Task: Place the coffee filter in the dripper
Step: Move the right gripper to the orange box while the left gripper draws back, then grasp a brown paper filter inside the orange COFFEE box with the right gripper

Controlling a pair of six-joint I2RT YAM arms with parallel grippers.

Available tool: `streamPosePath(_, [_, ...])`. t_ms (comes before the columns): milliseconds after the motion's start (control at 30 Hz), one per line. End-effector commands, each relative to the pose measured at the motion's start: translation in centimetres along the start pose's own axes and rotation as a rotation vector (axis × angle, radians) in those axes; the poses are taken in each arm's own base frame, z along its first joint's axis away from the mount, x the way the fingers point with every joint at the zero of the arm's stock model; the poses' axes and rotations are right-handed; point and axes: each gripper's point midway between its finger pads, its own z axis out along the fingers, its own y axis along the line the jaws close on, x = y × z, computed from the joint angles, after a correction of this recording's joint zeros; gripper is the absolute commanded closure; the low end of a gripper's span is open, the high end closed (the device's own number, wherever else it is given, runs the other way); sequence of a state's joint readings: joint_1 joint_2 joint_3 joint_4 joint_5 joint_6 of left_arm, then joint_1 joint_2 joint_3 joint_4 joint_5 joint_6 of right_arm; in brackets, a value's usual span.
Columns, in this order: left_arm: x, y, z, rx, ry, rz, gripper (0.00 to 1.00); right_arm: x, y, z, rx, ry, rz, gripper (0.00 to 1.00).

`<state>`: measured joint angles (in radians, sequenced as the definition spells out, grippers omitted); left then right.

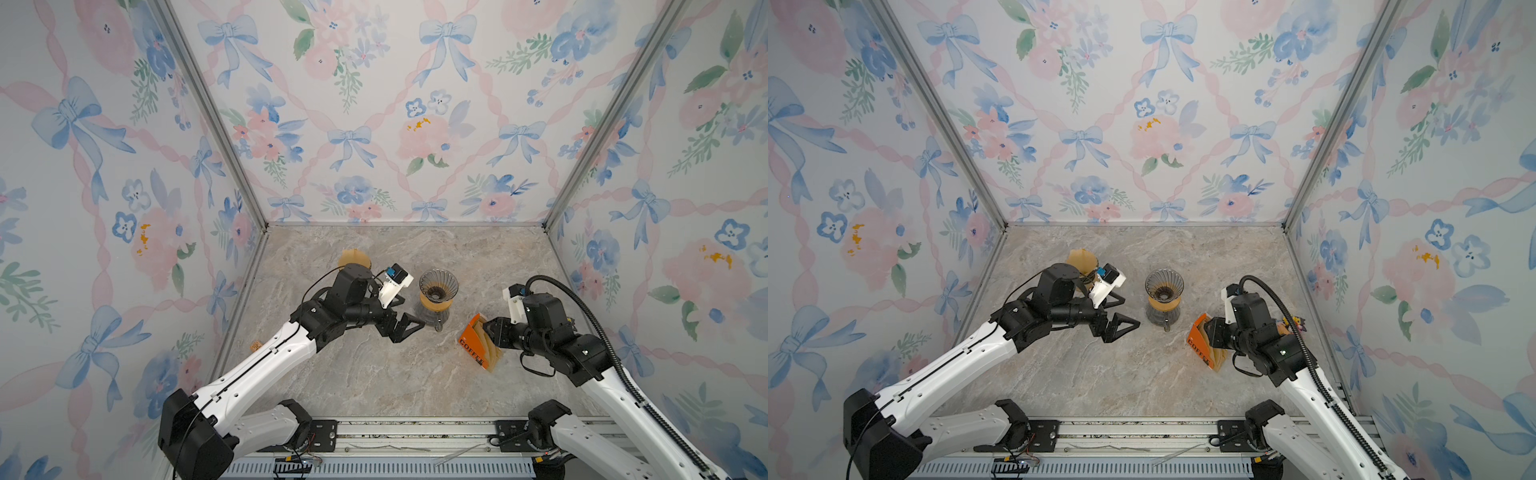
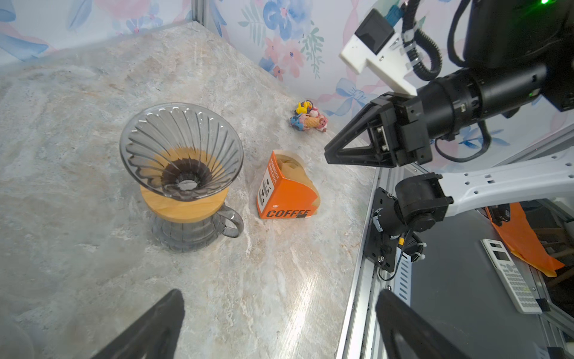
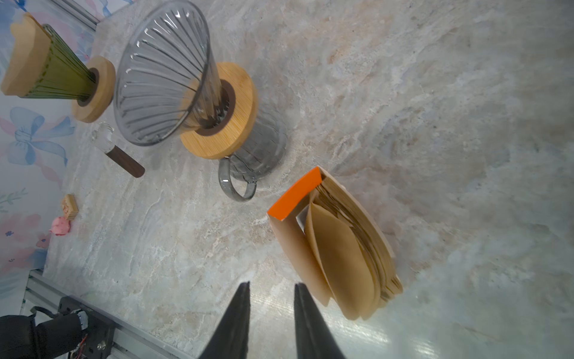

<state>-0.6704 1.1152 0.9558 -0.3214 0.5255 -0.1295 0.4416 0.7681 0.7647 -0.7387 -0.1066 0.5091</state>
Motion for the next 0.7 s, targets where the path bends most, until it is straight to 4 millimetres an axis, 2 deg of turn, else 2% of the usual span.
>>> streamPosePath(0, [-1.1, -0.1, -0.5, -0.011, -0.065, 0.057, 0.02, 1.9, -1.0, 0.3, 0.035, 0.055, -0.007, 0.73])
streamPosePath(167, [-0.8, 0.5, -0.3, -0.036, -0.057, 0.049, 0.02, 2.4, -1.6, 1.4, 0.048, 0.102, 0.011, 0.73])
streamPosePath(500, [-0.1, 1.5, 0.7, -0.053, -0.024, 0.017, 0.02, 1.8, -2.9, 3.0, 0.056, 0.119, 0.073, 0.73])
streamPosePath(667, [-0.2, 1.7, 0.7, -0.057, -0.025, 0.015, 0.02, 1.9, -2.7, 3.9, 0.035, 0.137, 0.074, 0.73])
